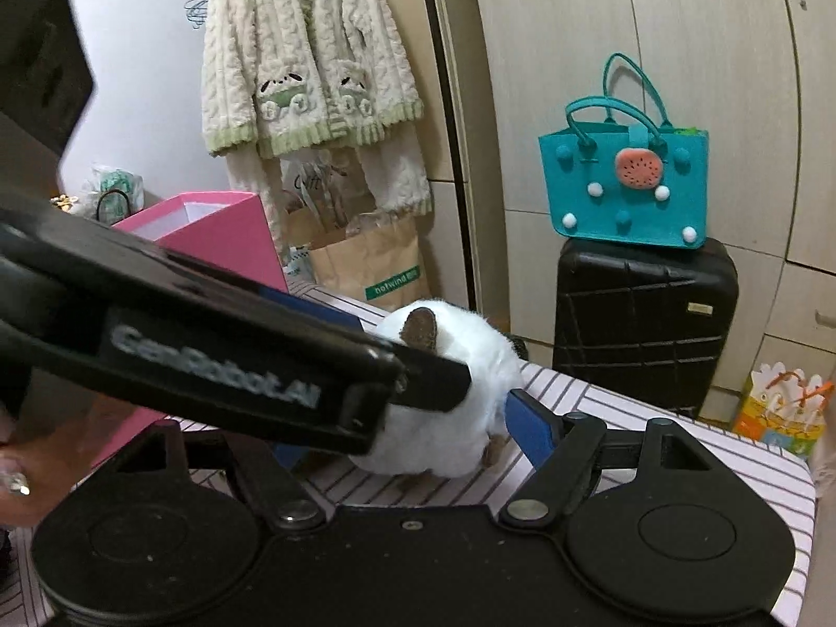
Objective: Organize soft objects
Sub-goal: 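Grasp the white-and-brown cat plush with the left gripper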
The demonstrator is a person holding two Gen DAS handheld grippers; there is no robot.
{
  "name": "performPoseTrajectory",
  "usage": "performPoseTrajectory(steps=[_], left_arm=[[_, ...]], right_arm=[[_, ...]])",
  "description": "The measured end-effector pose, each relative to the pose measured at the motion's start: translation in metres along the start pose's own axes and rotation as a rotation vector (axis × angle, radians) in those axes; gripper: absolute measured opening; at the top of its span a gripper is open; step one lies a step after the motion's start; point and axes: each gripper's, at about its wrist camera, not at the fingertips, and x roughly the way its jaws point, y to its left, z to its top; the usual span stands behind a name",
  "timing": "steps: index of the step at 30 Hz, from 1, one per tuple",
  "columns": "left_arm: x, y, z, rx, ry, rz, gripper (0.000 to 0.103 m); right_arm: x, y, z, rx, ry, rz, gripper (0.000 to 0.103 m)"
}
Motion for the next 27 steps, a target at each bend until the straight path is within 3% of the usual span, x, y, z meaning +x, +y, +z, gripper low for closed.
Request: performPoseTrajectory(steps=[5,10,19,27], left_arm=[[0.013,0.010,-0.009,-0.073,0.038,-0.042,0.063],[0.014,0.009,-0.014,-0.064,0.015,-0.042,0.060],[0.008,0.007,-0.020,-0.107,-0.003,-0.032,0.059],[-0.013,0.008,-0.027,-0.129,0.020,-0.104,0.059]], right_arm=[[0.006,0.000,-0.004,-0.004,0.008,-0.008,0.079],[0.004,0.005,-0.008,-0.060,-0.007,-0.040,0.071],[-0.004,0.021,-0.010,-0.116,-0.021,-0.109,0.066],[-0.029,0.032,-0.013,-0.087,-0.043,-0.114,0.066]])
